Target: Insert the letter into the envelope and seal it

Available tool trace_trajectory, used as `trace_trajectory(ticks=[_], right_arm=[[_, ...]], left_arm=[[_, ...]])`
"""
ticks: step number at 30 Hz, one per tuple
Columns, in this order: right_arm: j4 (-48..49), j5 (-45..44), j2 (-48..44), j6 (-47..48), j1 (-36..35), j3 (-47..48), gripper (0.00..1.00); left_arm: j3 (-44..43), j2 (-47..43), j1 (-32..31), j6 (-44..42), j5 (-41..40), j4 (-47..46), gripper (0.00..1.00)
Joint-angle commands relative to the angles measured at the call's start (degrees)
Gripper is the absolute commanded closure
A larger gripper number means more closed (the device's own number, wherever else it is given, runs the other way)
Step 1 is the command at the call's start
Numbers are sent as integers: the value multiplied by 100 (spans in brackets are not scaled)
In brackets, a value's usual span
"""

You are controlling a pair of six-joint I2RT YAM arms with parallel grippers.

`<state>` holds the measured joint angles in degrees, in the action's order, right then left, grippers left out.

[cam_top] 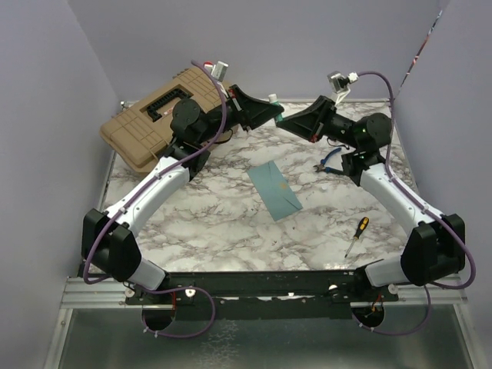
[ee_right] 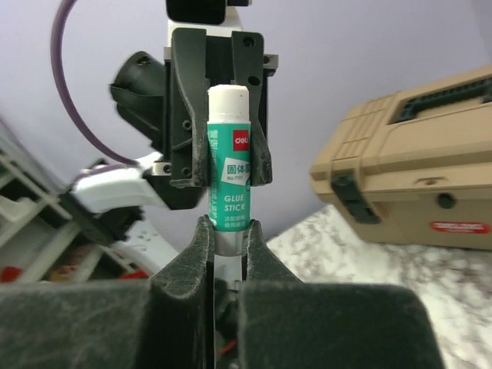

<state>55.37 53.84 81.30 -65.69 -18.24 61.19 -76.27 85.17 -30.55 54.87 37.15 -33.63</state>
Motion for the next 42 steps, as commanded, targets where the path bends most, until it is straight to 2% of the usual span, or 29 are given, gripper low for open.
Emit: trace_trajectory(ticks=[1, 3, 7, 11, 16, 20, 22, 23, 26, 27, 29, 30, 36, 40, 42], right_arm=[[-3442, -473, -291, 2923, -261, 820, 100], [-4824, -1154, -249, 4053, -412, 1260, 99], [-6098, -2628, -152, 5220, -651, 1683, 99], [-6634, -4412, -79, 6079, -1179, 1799, 99], [-6877, -6696, 180, 6888, -1886, 1718, 99], [-7095, -7564, 397, 6991, -2134, 1713, 100], [-7211, -7346, 341, 6698, -2135, 1708, 99], [-7197, -7072, 269, 6598, -2127, 1667, 91], [-7264, -5805, 45, 5994, -1956, 1669, 53], [-7295, -5360, -8, 5778, -1862, 1695, 44], [-7251, -4589, -114, 5325, -1630, 1676, 31], [-7169, -4228, -178, 5046, -1498, 1620, 28], [-5937, -2122, -530, 3393, -690, 968, 24], [-4406, -1556, -738, 1883, -226, 174, 28], [-3994, -1434, -692, 1499, -177, -10, 32]], left_arm=[[161, -189, -23, -111, -904, 469, 100], [157, -178, -22, -211, -1183, 863, 100], [42, -111, -22, -412, -1734, 1759, 100], [-31, 34, -26, -428, -2115, 2311, 100], [-64, 317, -22, -284, -2132, 2573, 100], [-4, 505, -22, -243, -2081, 2616, 100], [31, 540, -24, -295, -2102, 2632, 100], [33, 542, -22, -334, -2117, 2652, 100], [44, 568, 28, -458, -2100, 2689, 100], [54, 570, 45, -467, -2091, 2704, 100], [84, 565, 120, -470, -2017, 2706, 100], [93, 563, 143, -462, -1961, 2710, 100], [30, 513, 274, -328, -1378, 2502, 100], [9, 429, 320, -113, -844, 2140, 100], [7, 393, 321, -29, -558, 1926, 100]])
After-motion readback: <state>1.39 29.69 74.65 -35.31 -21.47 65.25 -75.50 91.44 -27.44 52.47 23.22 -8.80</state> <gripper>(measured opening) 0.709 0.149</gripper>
